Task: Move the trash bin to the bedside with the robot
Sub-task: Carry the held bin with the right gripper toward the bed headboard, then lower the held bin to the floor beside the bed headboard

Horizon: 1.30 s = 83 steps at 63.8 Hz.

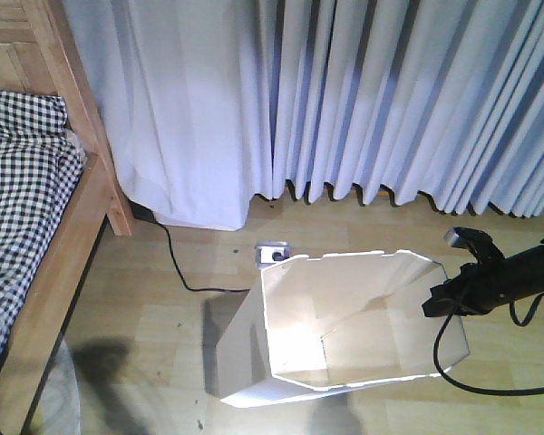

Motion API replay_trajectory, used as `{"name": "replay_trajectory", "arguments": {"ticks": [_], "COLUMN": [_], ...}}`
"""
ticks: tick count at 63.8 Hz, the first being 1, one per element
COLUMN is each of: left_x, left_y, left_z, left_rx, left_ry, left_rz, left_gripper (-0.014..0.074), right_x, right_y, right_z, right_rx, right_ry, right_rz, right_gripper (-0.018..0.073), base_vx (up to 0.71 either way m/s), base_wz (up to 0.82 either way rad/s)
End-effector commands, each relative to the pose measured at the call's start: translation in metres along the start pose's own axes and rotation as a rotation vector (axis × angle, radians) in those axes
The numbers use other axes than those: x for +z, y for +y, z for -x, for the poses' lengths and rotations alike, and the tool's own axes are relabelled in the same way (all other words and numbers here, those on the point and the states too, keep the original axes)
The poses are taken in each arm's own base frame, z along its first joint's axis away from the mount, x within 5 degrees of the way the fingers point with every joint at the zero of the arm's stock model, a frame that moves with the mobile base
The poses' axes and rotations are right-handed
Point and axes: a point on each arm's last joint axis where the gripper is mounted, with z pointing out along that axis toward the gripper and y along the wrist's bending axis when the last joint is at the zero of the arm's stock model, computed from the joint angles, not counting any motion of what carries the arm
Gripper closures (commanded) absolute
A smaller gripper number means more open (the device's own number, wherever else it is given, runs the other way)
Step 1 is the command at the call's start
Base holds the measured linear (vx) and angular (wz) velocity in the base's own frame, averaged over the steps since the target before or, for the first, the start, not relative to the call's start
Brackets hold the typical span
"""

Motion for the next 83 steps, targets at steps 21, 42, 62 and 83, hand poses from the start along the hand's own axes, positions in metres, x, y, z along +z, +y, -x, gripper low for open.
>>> {"name": "replay_trajectory", "arguments": {"ticks": [21,42,62,83], "left_x": [-0.0003,-0.0003,-0.0003,-0.0003], "left_y": [-0.0005,-0.0005,-0.0005,-0.0005], "left_z": [0.0032,0.0032,0.0032,0.0032], "left_rx": [-0.023,-0.023,-0.023,-0.023], "left_ry": [-0.07,-0.07,-0.07,-0.07], "left_rz": [-0.007,-0.007,-0.007,-0.007], "left_gripper": [0.0603,0.0603,0.0603,0.0603], "right_x": [-0.0243,-0.0242,-0.0242,-0.0242], "right_y": [0.0275,0.0274,0.0274,0.0274], "right_z": [0.0192,0.0192,0.0192,0.0192], "right_rx": [0.0,0.0,0.0,0.0], "right_ry": [-0.093,-0.094,-0.094,-0.094], "right_rz": [0.206,0.205,0.205,0.205], "right_gripper": [0.0563,0.0563,0.0563,0.0563], "base_vx": [0.19,0.17,0.15,0.09], "base_wz": [-0.02,-0.06,0.0,0.02]}}
